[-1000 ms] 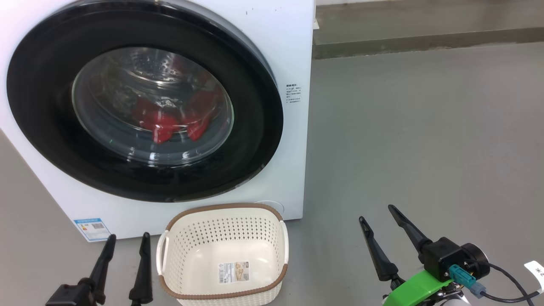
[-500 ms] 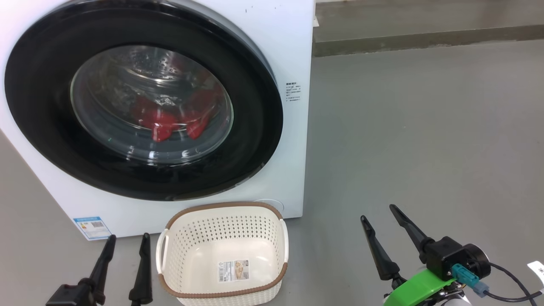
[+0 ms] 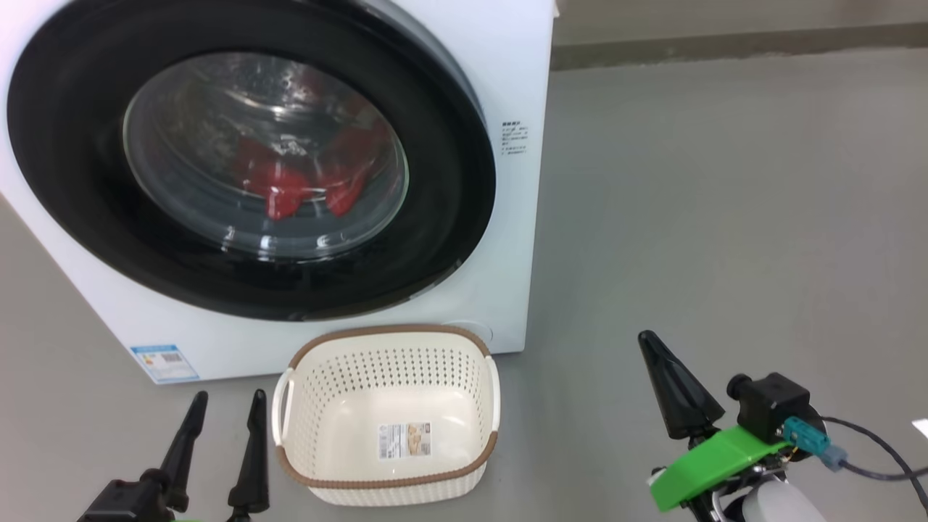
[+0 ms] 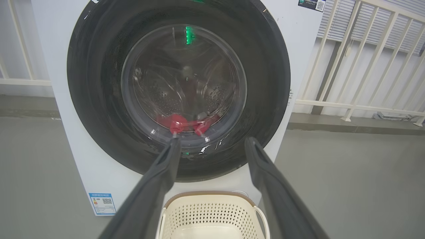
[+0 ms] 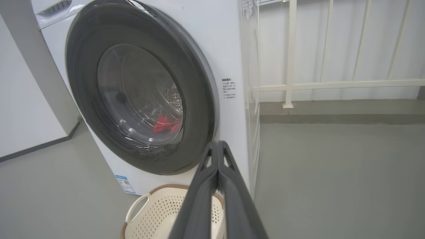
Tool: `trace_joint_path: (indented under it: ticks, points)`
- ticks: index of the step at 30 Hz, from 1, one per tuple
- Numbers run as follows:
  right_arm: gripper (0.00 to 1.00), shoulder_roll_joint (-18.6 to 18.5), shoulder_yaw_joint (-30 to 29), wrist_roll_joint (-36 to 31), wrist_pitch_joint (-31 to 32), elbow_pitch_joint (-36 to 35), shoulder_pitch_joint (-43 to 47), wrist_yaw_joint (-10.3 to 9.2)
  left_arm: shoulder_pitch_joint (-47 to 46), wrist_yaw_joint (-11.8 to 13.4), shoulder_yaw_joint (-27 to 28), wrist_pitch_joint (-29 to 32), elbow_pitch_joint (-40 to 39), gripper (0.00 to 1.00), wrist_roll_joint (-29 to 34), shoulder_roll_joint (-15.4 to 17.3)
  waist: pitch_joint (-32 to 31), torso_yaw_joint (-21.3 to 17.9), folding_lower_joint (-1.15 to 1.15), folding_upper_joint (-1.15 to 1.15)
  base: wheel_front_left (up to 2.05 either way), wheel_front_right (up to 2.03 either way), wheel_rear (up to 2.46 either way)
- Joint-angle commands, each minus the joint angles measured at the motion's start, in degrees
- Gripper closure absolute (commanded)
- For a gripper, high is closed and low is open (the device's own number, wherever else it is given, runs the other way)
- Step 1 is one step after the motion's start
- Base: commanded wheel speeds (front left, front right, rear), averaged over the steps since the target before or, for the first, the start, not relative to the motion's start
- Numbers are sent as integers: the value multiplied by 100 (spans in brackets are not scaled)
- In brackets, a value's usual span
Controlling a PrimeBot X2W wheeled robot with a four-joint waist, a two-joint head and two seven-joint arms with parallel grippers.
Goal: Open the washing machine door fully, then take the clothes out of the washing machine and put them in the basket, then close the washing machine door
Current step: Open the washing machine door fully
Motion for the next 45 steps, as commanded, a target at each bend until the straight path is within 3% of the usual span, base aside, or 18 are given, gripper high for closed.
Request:
trace_joint_path:
  ticks: [1, 14, 28, 36, 45]
  points:
    - [100, -30, 178, 186, -78, -46, -308, -4, -202, -32, 162, -69, -186, 0, -52, 120, 103, 63, 0, 0, 0, 0, 0]
    - [100, -30, 409, 1287, -78, 650, -1244, -4, -377, -32, 63, -69, -521, 0, -131, 129, 684, 251, 0, 0, 0, 0, 0]
    - [100, -46, 351, 3450, -53, 1193, -2562, -4, -795, -32, -43, -69, -746, 0, -137, 151, 1348, 563, 0, 0, 0, 0, 0]
    - [100, -335, 499, 5000, 469, 1234, -3290, -4, -949, -32, -83, -69, -811, 0, -157, 138, 1715, 775, 0, 0, 0, 0, 0]
    - [100, -572, 537, 6085, 1033, 1257, -4012, -4, -1155, -32, -192, -69, -817, 0, -227, 180, 2144, 980, 0, 0, 0, 0, 0]
